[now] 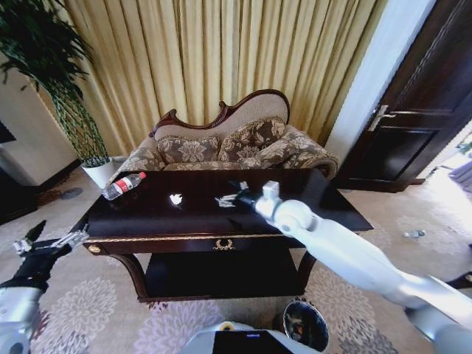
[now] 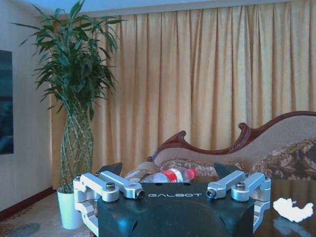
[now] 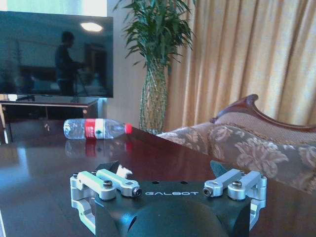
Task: Move to the front of the table and place the trash on the table into the trash bin.
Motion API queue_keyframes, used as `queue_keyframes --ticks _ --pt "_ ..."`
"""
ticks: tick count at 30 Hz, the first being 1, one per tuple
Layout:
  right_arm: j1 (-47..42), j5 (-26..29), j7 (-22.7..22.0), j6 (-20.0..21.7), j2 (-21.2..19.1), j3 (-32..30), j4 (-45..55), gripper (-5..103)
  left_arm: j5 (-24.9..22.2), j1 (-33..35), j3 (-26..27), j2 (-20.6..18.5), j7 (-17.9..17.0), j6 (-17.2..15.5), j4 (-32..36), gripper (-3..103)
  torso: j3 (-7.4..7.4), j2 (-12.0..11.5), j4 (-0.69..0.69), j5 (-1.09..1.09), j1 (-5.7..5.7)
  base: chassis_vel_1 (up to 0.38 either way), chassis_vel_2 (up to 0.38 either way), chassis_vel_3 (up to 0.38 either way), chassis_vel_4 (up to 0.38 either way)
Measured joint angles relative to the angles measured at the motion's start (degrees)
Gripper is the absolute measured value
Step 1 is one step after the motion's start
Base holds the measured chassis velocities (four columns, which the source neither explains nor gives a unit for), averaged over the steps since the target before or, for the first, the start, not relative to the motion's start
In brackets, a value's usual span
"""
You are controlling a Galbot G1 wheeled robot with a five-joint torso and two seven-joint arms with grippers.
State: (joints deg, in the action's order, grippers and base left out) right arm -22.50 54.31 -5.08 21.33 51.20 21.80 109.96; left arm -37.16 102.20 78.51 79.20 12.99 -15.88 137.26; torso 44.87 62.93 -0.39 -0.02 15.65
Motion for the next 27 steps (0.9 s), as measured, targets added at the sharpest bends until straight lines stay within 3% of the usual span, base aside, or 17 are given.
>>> queue_keyframes --ticks 11,14,21,27 --pt "3.9 0.5 -4.5 1.6 7.4 6.6 -3.2 100 1.4 0.2 -0.9 0.3 1.0 0.0 0.0 100 0.00 0.0 -0.02 0.01 0.00 0.000 0.000 0.000 0.000" --pt "5.1 0.1 -7.0 2.9 10.4 8.2 -5.1 100 1.9 0.2 -1.6 0.5 1.0 0.0 0.2 100 0.00 0.0 -0.01 0.01 0.00 0.000 0.000 0.000 0.000" --pt "6.9 0.3 -17.3 6.8 16.7 11.2 -8.2 100 2.2 0.4 -2.1 0.6 1.1 -0.1 0.6 100 0.00 0.0 -0.01 0.01 0.00 0.000 0.000 0.000 0.000" --pt "6.9 0.7 -19.1 7.7 19.2 12.7 -9.1 100 2.2 0.8 -1.6 1.2 1.5 -0.1 0.8 100 0.00 0.0 -0.01 0.02 0.00 0.000 0.000 0.000 0.000"
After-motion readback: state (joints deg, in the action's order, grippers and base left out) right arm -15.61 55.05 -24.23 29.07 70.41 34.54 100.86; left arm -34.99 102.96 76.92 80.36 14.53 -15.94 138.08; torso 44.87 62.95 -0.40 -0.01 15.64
